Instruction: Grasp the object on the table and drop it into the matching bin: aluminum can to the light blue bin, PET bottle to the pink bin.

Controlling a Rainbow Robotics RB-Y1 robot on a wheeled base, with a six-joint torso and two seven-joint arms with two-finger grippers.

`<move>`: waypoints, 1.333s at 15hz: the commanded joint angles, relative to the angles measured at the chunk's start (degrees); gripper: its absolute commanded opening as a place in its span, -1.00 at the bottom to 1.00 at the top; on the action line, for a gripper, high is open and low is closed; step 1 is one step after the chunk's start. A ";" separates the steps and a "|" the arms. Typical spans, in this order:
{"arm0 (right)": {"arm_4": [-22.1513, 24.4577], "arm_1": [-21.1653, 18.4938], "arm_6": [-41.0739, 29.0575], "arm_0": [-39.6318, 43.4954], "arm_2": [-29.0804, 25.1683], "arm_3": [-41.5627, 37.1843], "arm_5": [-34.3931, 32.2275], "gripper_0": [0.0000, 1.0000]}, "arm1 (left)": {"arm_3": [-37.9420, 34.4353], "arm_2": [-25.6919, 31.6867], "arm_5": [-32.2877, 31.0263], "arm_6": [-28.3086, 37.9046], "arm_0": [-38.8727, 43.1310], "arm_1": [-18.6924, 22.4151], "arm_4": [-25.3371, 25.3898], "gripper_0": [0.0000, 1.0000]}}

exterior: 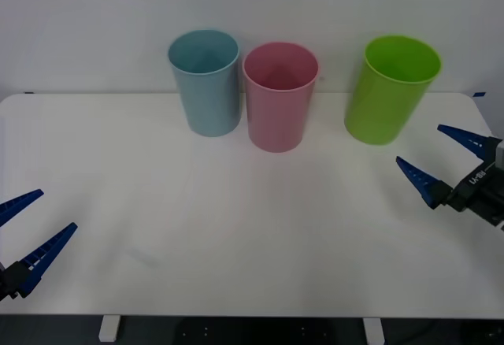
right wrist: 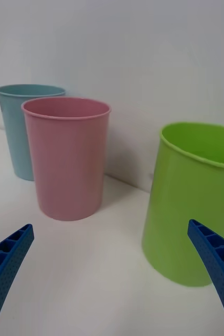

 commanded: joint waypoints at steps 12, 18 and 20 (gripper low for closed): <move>-5.53 0.23 0.20 14.64 -6.70 -1.28 -7.08 1.00 | 0.00 0.00 0.00 0.00 0.00 0.00 0.00 1.00; -7.56 0.23 0.46 17.63 -6.26 -1.28 -7.43 1.00 | 0.00 0.00 0.00 0.00 0.00 0.00 0.00 1.00; -7.56 0.23 0.46 17.63 -6.26 -1.28 -7.43 1.00 | 0.00 0.00 0.00 0.00 0.00 0.00 0.00 1.00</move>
